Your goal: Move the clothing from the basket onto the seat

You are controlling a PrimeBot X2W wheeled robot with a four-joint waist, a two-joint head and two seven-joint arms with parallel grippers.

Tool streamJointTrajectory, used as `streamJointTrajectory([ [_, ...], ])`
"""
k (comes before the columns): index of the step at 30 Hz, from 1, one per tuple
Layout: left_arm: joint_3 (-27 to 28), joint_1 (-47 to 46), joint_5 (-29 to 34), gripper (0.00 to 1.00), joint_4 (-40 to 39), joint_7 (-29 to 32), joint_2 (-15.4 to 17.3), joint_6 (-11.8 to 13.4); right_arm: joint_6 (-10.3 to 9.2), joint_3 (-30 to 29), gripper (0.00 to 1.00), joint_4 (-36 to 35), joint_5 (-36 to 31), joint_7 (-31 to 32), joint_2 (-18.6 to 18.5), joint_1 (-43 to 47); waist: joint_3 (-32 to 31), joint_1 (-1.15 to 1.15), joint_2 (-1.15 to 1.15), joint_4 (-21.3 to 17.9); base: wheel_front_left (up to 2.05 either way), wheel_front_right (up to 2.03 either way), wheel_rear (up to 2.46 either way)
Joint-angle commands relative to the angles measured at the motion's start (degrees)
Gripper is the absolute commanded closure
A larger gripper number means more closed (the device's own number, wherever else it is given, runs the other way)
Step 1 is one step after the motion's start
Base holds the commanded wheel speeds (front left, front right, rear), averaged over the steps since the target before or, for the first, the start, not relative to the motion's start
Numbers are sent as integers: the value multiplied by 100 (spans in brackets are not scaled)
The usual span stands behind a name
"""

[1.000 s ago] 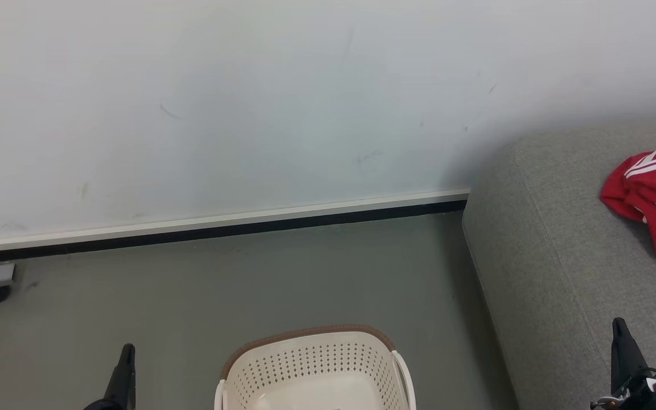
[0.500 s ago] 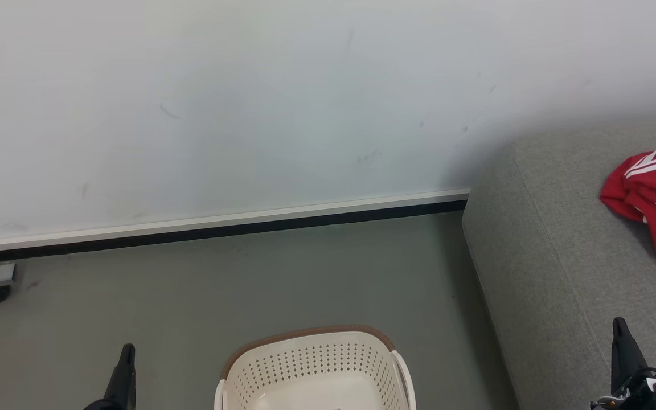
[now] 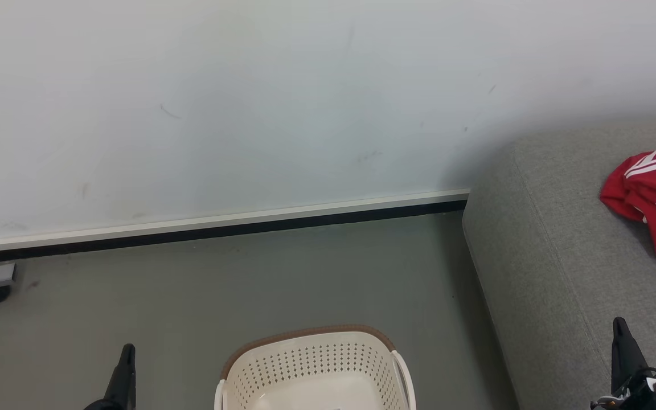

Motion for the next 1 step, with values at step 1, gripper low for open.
streamJointTrajectory([
  [1, 11, -9, 21, 100, 19, 22, 8, -14, 2, 18, 100, 2, 61, -6, -38, -33, 0, 0, 0, 0, 0, 0, 0],
])
